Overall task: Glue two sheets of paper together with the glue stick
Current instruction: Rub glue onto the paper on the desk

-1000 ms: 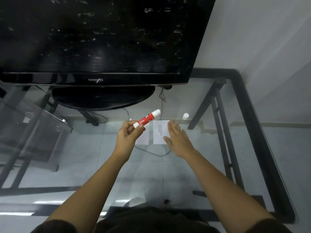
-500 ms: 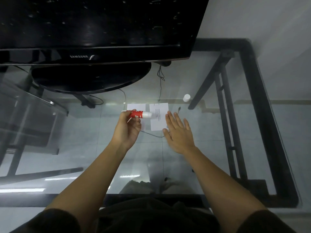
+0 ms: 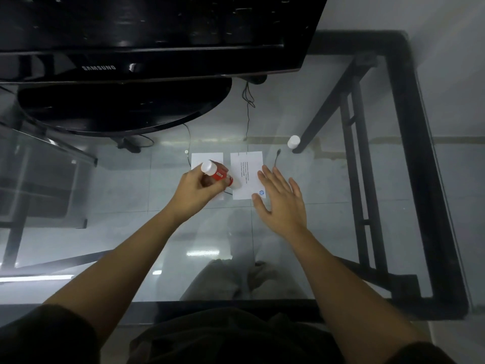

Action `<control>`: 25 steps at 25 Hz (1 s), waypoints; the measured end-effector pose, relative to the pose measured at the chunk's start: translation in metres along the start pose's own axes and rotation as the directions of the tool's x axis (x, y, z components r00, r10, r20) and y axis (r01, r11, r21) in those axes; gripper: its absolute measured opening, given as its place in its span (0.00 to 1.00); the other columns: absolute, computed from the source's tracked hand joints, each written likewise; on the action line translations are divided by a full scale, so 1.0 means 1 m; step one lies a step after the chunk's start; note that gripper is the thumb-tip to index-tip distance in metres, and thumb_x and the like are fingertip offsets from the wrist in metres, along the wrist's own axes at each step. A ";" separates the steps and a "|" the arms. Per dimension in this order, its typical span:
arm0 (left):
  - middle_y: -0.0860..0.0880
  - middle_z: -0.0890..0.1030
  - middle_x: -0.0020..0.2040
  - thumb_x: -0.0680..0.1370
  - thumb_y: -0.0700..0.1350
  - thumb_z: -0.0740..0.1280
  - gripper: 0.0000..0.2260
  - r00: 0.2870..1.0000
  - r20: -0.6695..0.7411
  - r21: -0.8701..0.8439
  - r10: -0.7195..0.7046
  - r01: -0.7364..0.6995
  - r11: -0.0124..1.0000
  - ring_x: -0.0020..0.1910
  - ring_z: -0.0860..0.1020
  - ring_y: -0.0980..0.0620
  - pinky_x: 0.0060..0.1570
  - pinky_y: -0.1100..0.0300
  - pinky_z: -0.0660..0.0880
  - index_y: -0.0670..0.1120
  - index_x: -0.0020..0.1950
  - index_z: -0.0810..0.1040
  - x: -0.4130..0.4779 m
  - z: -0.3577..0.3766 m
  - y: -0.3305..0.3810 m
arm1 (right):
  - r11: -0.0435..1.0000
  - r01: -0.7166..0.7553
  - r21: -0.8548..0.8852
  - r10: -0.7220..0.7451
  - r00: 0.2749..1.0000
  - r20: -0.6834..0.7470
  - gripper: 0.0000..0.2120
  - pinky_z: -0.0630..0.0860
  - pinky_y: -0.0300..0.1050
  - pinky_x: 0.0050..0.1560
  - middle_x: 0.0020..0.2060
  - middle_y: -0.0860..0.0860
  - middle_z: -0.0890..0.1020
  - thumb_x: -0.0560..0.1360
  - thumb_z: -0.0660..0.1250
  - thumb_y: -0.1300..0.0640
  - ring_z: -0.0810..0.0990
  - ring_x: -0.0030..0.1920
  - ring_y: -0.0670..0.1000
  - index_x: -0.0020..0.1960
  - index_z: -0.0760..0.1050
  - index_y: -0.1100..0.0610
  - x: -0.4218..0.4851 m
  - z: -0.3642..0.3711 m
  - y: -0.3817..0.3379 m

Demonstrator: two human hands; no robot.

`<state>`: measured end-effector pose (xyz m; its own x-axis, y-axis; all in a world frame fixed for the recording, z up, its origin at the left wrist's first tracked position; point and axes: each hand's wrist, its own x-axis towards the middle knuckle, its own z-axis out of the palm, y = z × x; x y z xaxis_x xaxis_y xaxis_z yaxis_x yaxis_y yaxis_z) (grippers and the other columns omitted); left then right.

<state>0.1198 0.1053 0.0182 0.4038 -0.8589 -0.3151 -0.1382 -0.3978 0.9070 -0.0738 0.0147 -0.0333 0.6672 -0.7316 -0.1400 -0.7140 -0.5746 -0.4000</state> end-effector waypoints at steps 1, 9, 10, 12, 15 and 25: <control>0.49 0.82 0.47 0.72 0.46 0.71 0.07 0.999 0.020 0.083 0.049 -0.050 0.995 0.45 0.80 0.51 0.45 0.59 0.79 0.49 0.49 0.78 -0.002 -0.002 0.001 | 1.000 -0.006 0.001 0.006 1.000 -0.003 0.28 0.42 0.49 0.72 0.74 0.46 0.58 0.76 0.48 0.39 0.52 0.74 0.48 0.73 0.55 0.48 0.000 0.000 0.000; 0.53 0.81 0.47 0.70 0.45 0.74 0.10 0.912 0.274 0.394 0.304 -0.395 0.830 0.42 0.78 0.58 0.45 0.77 0.71 0.45 0.50 0.80 0.002 0.000 0.007 | 0.999 -0.016 -0.035 0.016 1.000 -0.004 0.29 0.42 0.49 0.71 0.74 0.48 0.59 0.76 0.49 0.38 0.53 0.74 0.49 0.73 0.56 0.48 0.002 -0.001 -0.003; 0.51 0.81 0.46 0.70 0.45 0.74 0.10 0.902 0.295 0.404 0.314 -0.415 0.815 0.42 0.77 0.57 0.44 0.76 0.71 0.44 0.50 0.80 0.006 -0.001 0.009 | 1.000 -0.015 -0.025 0.015 1.000 -0.006 0.29 0.43 0.50 0.72 0.74 0.48 0.59 0.76 0.49 0.38 0.53 0.74 0.49 0.73 0.56 0.49 0.002 -0.001 -0.003; 0.50 0.81 0.45 0.70 0.45 0.73 0.10 0.900 0.292 0.410 0.325 -0.425 0.807 0.40 0.78 0.56 0.43 0.75 0.72 0.44 0.49 0.80 0.018 -0.004 0.013 | 1.000 -0.015 -0.011 0.015 1.000 -0.002 0.29 0.43 0.50 0.72 0.74 0.47 0.59 0.75 0.49 0.38 0.52 0.75 0.49 0.73 0.56 0.49 0.001 -0.002 -0.003; 0.51 0.82 0.44 0.71 0.47 0.73 0.08 0.928 0.242 0.442 0.285 -0.366 0.819 0.39 0.78 0.60 0.38 0.71 0.74 0.47 0.47 0.79 0.042 -0.010 0.022 | 1.000 -0.011 -0.005 0.011 1.000 -0.005 0.29 0.43 0.49 0.72 0.74 0.47 0.59 0.76 0.50 0.39 0.52 0.74 0.48 0.73 0.56 0.49 0.001 -0.002 -0.002; 0.49 0.83 0.42 0.70 0.47 0.73 0.08 0.959 0.149 0.351 0.241 -0.279 0.894 0.39 0.79 0.55 0.40 0.62 0.77 0.46 0.45 0.79 0.032 0.001 0.025 | 0.999 0.012 -0.030 -0.013 0.999 -0.030 0.26 0.44 0.49 0.72 0.73 0.48 0.61 0.78 0.48 0.44 0.55 0.74 0.49 0.73 0.58 0.51 0.000 -0.004 -0.003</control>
<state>0.1280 0.0676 0.0306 0.2194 -0.9676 -0.1252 -0.5535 -0.2291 0.8007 -0.0728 0.0152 -0.0281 0.6696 -0.7349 -0.1078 -0.7121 -0.5939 -0.3744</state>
